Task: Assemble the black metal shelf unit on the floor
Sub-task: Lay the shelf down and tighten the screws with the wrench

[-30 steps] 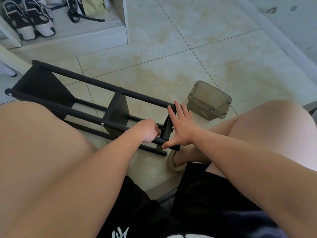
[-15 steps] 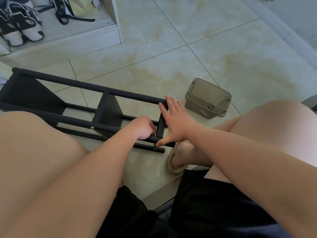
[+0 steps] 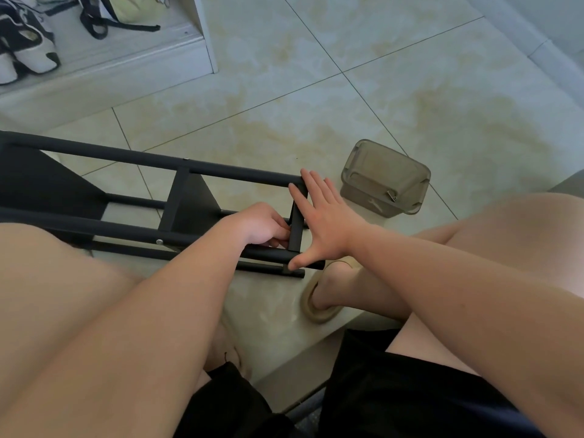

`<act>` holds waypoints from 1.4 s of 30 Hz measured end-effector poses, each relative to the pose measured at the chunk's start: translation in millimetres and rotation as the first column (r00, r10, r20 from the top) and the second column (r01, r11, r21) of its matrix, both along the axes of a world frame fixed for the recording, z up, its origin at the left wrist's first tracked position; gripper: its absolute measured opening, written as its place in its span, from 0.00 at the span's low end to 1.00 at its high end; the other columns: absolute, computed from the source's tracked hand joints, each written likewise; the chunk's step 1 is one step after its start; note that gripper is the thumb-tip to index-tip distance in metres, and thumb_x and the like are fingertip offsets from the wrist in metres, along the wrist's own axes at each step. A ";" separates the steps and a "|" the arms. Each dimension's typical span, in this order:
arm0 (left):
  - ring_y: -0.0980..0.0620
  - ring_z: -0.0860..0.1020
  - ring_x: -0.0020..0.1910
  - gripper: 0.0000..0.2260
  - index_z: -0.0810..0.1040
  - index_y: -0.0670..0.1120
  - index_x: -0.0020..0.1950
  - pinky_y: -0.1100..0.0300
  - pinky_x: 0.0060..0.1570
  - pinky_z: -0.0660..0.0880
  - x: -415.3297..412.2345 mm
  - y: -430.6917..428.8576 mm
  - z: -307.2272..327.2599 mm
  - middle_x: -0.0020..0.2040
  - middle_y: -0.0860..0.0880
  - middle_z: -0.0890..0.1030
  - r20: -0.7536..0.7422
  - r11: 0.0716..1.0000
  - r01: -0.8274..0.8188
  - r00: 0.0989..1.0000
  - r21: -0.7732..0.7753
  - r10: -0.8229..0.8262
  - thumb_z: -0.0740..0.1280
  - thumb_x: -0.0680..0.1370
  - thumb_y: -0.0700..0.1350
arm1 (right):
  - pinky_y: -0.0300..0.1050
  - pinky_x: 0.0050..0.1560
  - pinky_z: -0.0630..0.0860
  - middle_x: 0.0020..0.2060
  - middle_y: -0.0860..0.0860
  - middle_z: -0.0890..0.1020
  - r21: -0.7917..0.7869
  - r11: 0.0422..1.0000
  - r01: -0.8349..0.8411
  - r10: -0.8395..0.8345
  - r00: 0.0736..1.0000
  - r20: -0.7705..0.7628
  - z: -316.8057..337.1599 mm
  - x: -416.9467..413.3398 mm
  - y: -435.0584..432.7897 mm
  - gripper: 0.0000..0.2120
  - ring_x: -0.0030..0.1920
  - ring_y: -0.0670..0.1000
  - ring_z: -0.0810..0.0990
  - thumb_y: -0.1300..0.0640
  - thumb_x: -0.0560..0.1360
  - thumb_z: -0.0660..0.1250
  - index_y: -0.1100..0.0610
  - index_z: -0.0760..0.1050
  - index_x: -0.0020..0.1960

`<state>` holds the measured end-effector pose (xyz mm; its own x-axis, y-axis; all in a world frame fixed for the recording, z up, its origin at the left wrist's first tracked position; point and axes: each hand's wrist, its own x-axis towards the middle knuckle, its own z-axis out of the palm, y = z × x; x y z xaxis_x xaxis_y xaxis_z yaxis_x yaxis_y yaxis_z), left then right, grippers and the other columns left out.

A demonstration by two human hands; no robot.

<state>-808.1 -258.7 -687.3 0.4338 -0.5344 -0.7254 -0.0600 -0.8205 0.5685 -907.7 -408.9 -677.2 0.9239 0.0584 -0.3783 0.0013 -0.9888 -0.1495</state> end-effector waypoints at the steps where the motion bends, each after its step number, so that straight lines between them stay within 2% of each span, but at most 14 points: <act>1: 0.57 0.79 0.32 0.05 0.87 0.52 0.40 0.61 0.40 0.76 2.3 -0.6 -0.6 0.35 0.53 0.85 -0.018 1.000 0.007 1.000 0.006 -0.007 0.72 0.74 0.47 | 0.57 0.77 0.31 0.79 0.63 0.33 0.000 1.000 -0.003 0.003 1.000 -0.005 0.0 0.8 -1.2 0.73 0.79 0.61 0.31 0.16 0.57 0.64 0.59 0.36 0.82; 5: 0.50 0.82 0.41 0.04 0.88 0.51 0.42 0.52 0.58 0.79 13.1 -3.4 -1.3 0.42 0.48 0.86 -0.094 1.000 0.011 0.996 -0.021 -0.013 0.75 0.70 0.43 | 0.56 0.78 0.31 0.79 0.63 0.32 -0.005 1.000 -0.016 0.015 1.000 -0.021 3.2 10.0 -9.1 0.72 0.79 0.61 0.30 0.17 0.58 0.64 0.59 0.35 0.82; 8: 0.53 0.83 0.41 0.04 0.88 0.49 0.42 0.52 0.61 0.78 19.5 -9.0 -2.9 0.44 0.48 0.87 -0.115 0.998 -0.046 0.993 -0.042 0.041 0.72 0.73 0.44 | 0.57 0.79 0.33 0.79 0.63 0.33 -0.019 0.999 -0.029 0.028 0.999 -0.020 5.8 19.7 -15.5 0.72 0.79 0.61 0.31 0.17 0.58 0.64 0.59 0.36 0.82; 11: 0.50 0.81 0.42 0.06 0.88 0.47 0.42 0.48 0.62 0.77 23.7 -14.6 -5.4 0.45 0.45 0.86 -0.111 0.998 -0.052 0.993 -0.034 0.048 0.71 0.72 0.46 | 0.57 0.79 0.33 0.79 0.62 0.33 -0.030 0.999 -0.036 0.035 0.999 -0.016 5.7 26.0 -19.7 0.72 0.79 0.61 0.31 0.17 0.58 0.64 0.59 0.36 0.82; 14: 0.49 0.82 0.43 0.05 0.87 0.46 0.43 0.52 0.59 0.79 26.6 -17.7 -9.3 0.46 0.43 0.86 -0.155 0.995 -0.094 0.984 -0.042 0.086 0.72 0.73 0.41 | 0.57 0.79 0.33 0.79 0.62 0.33 -0.037 0.999 -0.041 0.040 0.999 -0.010 3.8 28.2 -20.2 0.72 0.79 0.61 0.31 0.17 0.58 0.64 0.59 0.36 0.82; 19: 0.53 0.83 0.38 0.06 0.84 0.42 0.43 0.63 0.45 0.79 28.0 -23.5 -12.2 0.37 0.48 0.84 -0.315 0.988 -0.152 0.938 -0.006 0.143 0.69 0.74 0.33 | 0.57 0.78 0.32 0.79 0.63 0.33 -0.032 0.999 -0.040 0.039 0.999 -0.003 2.1 27.3 -20.2 0.72 0.79 0.61 0.31 0.16 0.57 0.63 0.59 0.37 0.82; 21: 0.54 0.81 0.35 0.06 0.83 0.42 0.45 0.64 0.40 0.76 27.4 -25.6 -11.1 0.34 0.50 0.83 -0.319 0.993 -0.115 0.940 0.036 0.120 0.68 0.75 0.34 | 0.56 0.78 0.31 0.79 0.63 0.33 -0.026 0.999 -0.038 0.038 0.999 0.002 1.6 26.9 -20.7 0.72 0.79 0.61 0.31 0.16 0.57 0.64 0.59 0.37 0.82; 23: 0.53 0.79 0.35 0.07 0.84 0.41 0.49 0.62 0.40 0.74 26.9 -26.9 -11.7 0.35 0.49 0.82 -0.278 0.993 -0.076 0.955 0.088 0.098 0.67 0.75 0.34 | 0.55 0.77 0.30 0.79 0.62 0.33 -0.026 0.999 -0.037 0.038 0.999 0.006 1.3 26.7 -20.9 0.72 0.79 0.61 0.31 0.16 0.57 0.64 0.59 0.37 0.82; 25: 0.50 0.80 0.41 0.10 0.83 0.39 0.55 0.58 0.49 0.77 27.0 -27.6 -14.0 0.41 0.47 0.83 -0.297 0.991 -0.071 0.949 0.110 0.101 0.66 0.76 0.34 | 0.55 0.77 0.29 0.79 0.62 0.33 -0.025 0.999 -0.037 0.037 0.999 0.007 0.8 26.6 -21.1 0.72 0.79 0.61 0.31 0.16 0.57 0.63 0.59 0.36 0.82; 27: 0.47 0.80 0.48 0.12 0.82 0.38 0.59 0.54 0.61 0.75 26.7 -27.9 -15.1 0.48 0.44 0.83 -0.348 0.991 -0.070 0.932 0.117 0.106 0.65 0.77 0.35 | 0.55 0.77 0.30 0.79 0.62 0.33 -0.025 0.999 -0.034 0.035 0.999 0.009 0.6 26.7 -21.0 0.72 0.79 0.61 0.31 0.16 0.57 0.63 0.58 0.36 0.82; 28: 0.47 0.80 0.49 0.13 0.81 0.38 0.60 0.53 0.63 0.74 26.5 -27.8 -15.4 0.49 0.43 0.83 -0.369 0.991 -0.067 0.923 0.118 0.106 0.65 0.78 0.35 | 0.55 0.77 0.30 0.79 0.63 0.33 -0.023 0.999 -0.033 0.033 0.999 0.009 0.7 26.6 -20.8 0.72 0.79 0.61 0.31 0.16 0.57 0.63 0.59 0.37 0.82; 31: 0.49 0.81 0.43 0.11 0.82 0.40 0.58 0.57 0.50 0.78 27.3 -27.0 -14.8 0.44 0.45 0.84 -0.419 0.991 -0.057 0.902 0.123 0.104 0.64 0.79 0.36 | 0.54 0.76 0.29 0.79 0.63 0.34 -0.018 0.999 -0.031 0.032 0.999 0.015 0.8 25.8 -20.4 0.72 0.79 0.61 0.31 0.16 0.57 0.64 0.59 0.37 0.82; 35: 0.53 0.83 0.33 0.09 0.83 0.42 0.46 0.65 0.34 0.78 28.7 -25.7 -13.1 0.37 0.46 0.85 -0.476 0.990 -0.064 0.872 0.123 0.116 0.63 0.79 0.37 | 0.54 0.76 0.29 0.79 0.63 0.34 -0.018 0.999 -0.031 0.032 0.999 0.015 1.1 25.5 -19.4 0.72 0.79 0.61 0.31 0.16 0.57 0.63 0.59 0.37 0.82; 42: 0.54 0.83 0.35 0.07 0.83 0.43 0.47 0.63 0.36 0.77 28.9 -23.6 -14.2 0.38 0.47 0.85 -0.456 0.992 -0.070 0.883 0.100 0.109 0.65 0.79 0.37 | 0.55 0.77 0.30 0.79 0.63 0.33 -0.024 0.999 -0.031 0.031 1.000 -0.001 3.9 25.8 -18.4 0.72 0.79 0.61 0.31 0.16 0.58 0.63 0.59 0.36 0.82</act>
<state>-779.2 -282.3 -701.4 0.0841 -0.4425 -0.8928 0.2685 -0.8528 0.4480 -881.9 -427.3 -673.3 0.9215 0.0777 -0.3806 0.0318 -0.9916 -0.1253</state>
